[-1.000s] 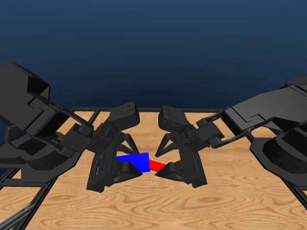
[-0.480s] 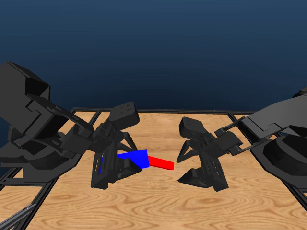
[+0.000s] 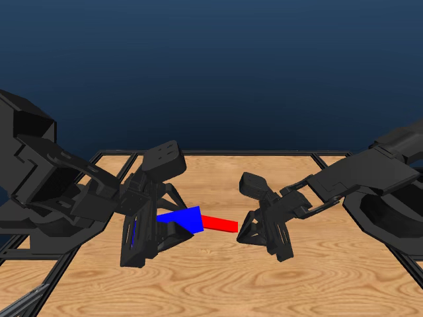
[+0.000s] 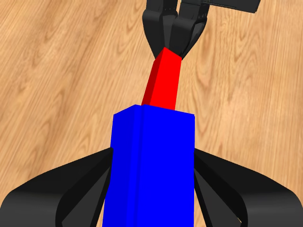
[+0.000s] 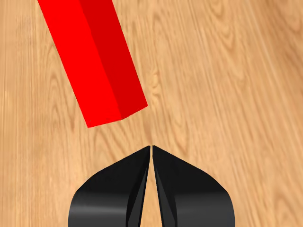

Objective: Insert peg into socket

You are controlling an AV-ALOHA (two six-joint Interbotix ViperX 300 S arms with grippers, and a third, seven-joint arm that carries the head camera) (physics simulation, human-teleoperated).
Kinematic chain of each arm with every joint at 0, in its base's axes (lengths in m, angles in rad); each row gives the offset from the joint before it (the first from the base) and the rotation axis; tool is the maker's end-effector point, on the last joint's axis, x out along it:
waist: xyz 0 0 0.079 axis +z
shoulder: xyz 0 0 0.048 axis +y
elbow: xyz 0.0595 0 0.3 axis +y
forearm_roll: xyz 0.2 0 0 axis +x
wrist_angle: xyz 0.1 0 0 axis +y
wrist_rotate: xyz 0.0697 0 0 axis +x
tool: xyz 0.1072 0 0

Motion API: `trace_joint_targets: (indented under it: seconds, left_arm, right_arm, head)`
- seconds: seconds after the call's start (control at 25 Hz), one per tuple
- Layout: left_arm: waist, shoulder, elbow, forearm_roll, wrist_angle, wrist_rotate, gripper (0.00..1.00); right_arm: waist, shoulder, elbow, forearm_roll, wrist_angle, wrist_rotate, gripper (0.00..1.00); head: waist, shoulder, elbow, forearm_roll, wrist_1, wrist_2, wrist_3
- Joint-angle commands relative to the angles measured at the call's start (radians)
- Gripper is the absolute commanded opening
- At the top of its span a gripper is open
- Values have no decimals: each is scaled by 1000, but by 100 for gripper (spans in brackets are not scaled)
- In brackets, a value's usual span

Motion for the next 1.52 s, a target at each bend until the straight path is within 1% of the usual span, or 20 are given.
trace_joint_targets:
  seconds: [0.04,0.16,0.36,0.44,0.52,0.6,0.68,0.76,0.92,0.96,1.04,1.08,1.12,1.16,1.28,1.36,1.4,1.44,1.48,1.52]
  left_arm:
    - [-7,-20,-47,15,6,-12,0]
    - [-11,1,-36,20,15,-17,0]
    - [-7,2,-47,16,7,-18,0]
    - [-1,15,-23,24,-14,-31,0]
    - [-9,20,-34,15,-20,-23,0]
    - [9,26,-32,3,-20,-22,0]
    - [4,15,-51,0,-30,-14,0]
    - [16,39,-24,-11,-33,-10,0]
    - [-2,22,-61,-17,-27,11,0]
    - [10,20,-33,-34,-30,13,0]
    - [3,33,-46,-19,-31,20,0]
    - [-3,29,-70,-28,-13,29,0]
    - [4,43,-44,-25,-26,28,0]
    - [6,36,-44,-19,-44,19,0]
    - [-4,29,-47,-38,-25,29,0]
    - [-15,35,-33,-38,-21,30,0]
    - [-29,30,-45,-38,9,26,0]
    - [-12,31,-24,-33,-22,9,0]
    - [2,-7,-25,-60,-41,61,0]
    - [-6,34,-25,-33,-15,19,0]
  right_arm:
    - [1,-16,-75,15,-90,-72,0]
    - [7,-5,-122,9,-91,-114,0]
    - [17,-10,-195,9,-53,-165,0]
    - [21,-11,-225,5,-40,-176,0]
    - [23,2,-239,3,-27,-186,0]
    - [25,13,-266,4,-22,-192,0]
    - [29,37,-298,8,-26,-202,0]
    - [31,62,-330,8,-16,-209,0]
    - [23,131,-389,28,-7,-225,0]
    - [21,145,-409,34,-6,-227,0]
    - [24,192,-451,45,4,-235,0]
    - [25,211,-476,47,5,-241,0]
    - [25,231,-497,48,9,-240,0]
    - [23,249,-515,53,26,-250,0]
    - [20,257,-513,66,32,-255,0]
    - [17,243,-483,72,37,-253,0]
    - [17,233,-470,73,39,-252,0]
    - [15,223,-449,74,38,-248,0]
    - [12,211,-429,75,39,-243,0]
    - [9,196,-398,75,35,-237,0]
  head:
    - [-12,-15,-14,-1,-8,5,2]
    - [-16,-18,-13,-2,-7,6,5]
    - [-22,-17,-13,-3,-6,8,5]
    - [-23,-16,-13,-3,-5,8,4]
    - [-21,-16,-13,-3,-4,8,5]
    - [-17,-15,-13,-2,-6,7,11]
    - [-12,-15,-13,0,-8,10,18]
    - [-9,-14,-13,2,-10,11,23]
    - [-5,-14,-14,3,-13,12,26]
    - [-3,-14,-14,4,-13,12,27]
    - [-1,-11,-16,4,-16,12,28]
    - [-1,-10,-16,4,-17,12,28]
    - [-1,-9,-16,4,-17,12,26]
    - [0,-8,-17,4,-18,13,25]
    - [7,-5,-18,6,-19,12,24]
    - [12,-3,-19,7,-17,10,22]
    - [14,-3,-18,7,-17,10,20]
    - [15,-3,-18,7,-17,10,18]
    - [16,-4,-19,8,-16,10,16]
    - [17,-4,-19,8,-18,11,16]
